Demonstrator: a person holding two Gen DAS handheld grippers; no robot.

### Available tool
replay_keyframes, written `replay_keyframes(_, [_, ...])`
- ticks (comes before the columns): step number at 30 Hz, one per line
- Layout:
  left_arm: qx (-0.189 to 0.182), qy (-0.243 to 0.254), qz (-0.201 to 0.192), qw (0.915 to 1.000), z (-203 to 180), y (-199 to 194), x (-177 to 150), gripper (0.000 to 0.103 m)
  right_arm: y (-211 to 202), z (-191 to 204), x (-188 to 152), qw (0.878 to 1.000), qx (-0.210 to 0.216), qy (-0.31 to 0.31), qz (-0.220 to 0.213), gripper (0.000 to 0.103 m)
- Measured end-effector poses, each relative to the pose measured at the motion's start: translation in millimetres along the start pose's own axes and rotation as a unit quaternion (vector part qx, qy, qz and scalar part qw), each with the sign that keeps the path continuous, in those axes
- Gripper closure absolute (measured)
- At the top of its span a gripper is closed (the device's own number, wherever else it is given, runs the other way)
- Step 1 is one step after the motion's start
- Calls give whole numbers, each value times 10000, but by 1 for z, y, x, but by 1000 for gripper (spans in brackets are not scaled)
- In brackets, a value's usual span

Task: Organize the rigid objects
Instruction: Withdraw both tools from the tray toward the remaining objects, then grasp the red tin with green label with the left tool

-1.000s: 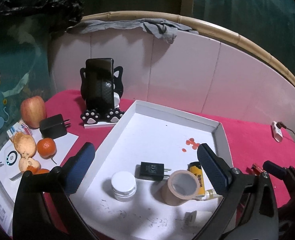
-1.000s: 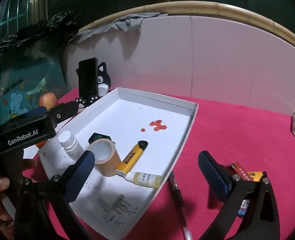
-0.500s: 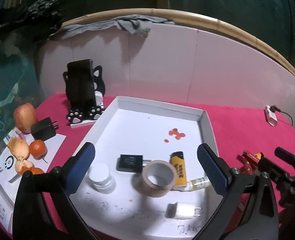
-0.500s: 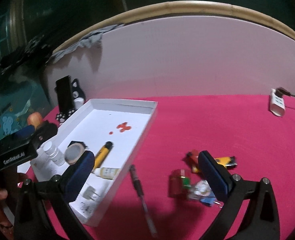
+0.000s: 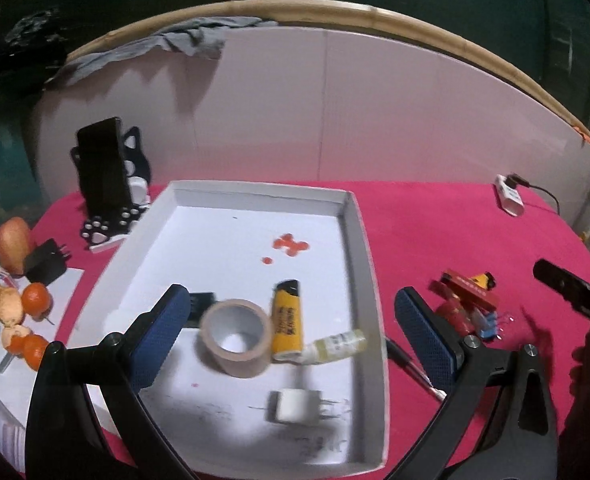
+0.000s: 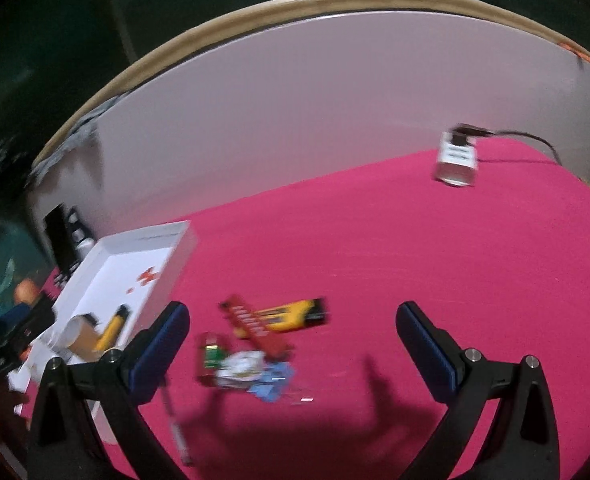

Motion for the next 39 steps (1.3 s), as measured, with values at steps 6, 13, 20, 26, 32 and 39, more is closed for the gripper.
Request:
replay_keyframes(6, [-303,290,220,9989,-28,7,-9,0,7,-27,-9,9995,-183,86,263,0])
replay_keyframes(13, [-691,1154,669,9886,-80,25,-23,0,19,-38,-28,9979,-232,27,605,0])
replay_keyframes(20, [-1018,2446,1229,9564,-127,62,-31,0,18,-54,-33,9968,40,409,680,0])
replay_keyframes(26, [-1108,2828,1571,9397,-144,90,-31,0,18,-53,-33,9968,59,412,687,0])
replay_keyframes(32, [-1096,3244,1684,9244,-164,101,-35,16,18,-57,-33,9965,159,510,645,0])
replay_keyframes(39, [-1300,3347,1695,9178,-175,90,-44,54,17,-57,-33,9964,187,541,631,0])
Point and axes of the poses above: each gripper's, at about its wrist camera, not at the fingertips, and y roughly the way its jaws point, z to its left, x to its top, the point moved 3 cm from there along y, roughly the way its jaws point, and after that the axes turned 2 degrees about -y, right-handed, at the moved point
